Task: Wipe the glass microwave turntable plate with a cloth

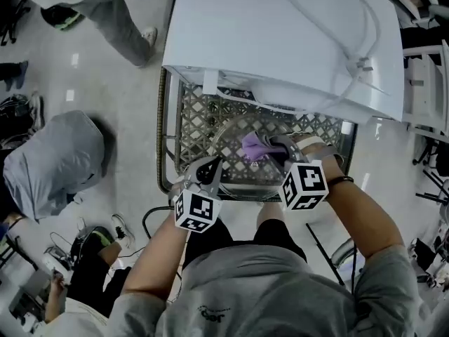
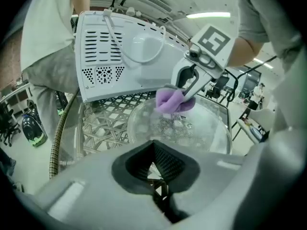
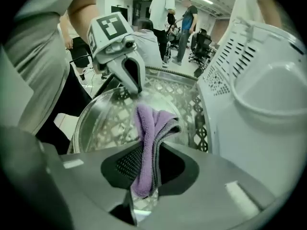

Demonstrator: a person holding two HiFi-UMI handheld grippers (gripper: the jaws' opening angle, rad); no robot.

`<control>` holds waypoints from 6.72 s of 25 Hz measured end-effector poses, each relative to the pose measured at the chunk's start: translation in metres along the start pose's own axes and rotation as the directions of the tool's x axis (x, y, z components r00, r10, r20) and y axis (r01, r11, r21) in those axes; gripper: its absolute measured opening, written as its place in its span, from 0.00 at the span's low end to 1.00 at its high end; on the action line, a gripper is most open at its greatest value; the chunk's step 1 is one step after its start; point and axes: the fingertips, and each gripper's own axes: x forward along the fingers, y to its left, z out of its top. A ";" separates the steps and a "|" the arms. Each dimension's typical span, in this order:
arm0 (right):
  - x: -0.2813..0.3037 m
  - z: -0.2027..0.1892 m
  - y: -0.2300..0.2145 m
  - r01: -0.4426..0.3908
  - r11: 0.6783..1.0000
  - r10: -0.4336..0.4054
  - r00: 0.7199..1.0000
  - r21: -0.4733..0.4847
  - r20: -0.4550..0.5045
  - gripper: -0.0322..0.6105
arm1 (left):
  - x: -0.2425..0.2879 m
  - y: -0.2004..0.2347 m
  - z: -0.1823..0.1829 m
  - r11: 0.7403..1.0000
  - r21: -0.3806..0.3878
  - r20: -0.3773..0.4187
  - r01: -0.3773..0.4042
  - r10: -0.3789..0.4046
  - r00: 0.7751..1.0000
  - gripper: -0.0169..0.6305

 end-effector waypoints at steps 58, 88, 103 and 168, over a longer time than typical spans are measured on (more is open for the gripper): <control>-0.035 -0.085 0.042 -0.013 0.999 0.020 0.988 0.049 -0.151 0.19 | -0.001 0.002 0.000 1.000 -0.011 -0.009 0.000 0.000 1.000 0.02; 0.015 0.069 0.097 -0.109 0.988 0.118 0.989 -0.108 0.085 0.19 | 0.006 0.001 0.006 0.974 -0.144 -0.076 0.177 -0.189 0.979 0.02; -0.026 -0.065 0.091 -0.081 0.997 0.079 0.978 0.002 -0.193 0.19 | 0.005 -0.009 -0.004 0.970 -0.123 -0.090 0.211 -0.223 0.971 0.02; 0.003 0.058 0.164 -0.053 0.998 0.054 0.998 -0.032 0.035 0.19 | 0.005 -0.013 -0.004 0.988 0.060 -0.044 0.143 -0.140 0.989 0.02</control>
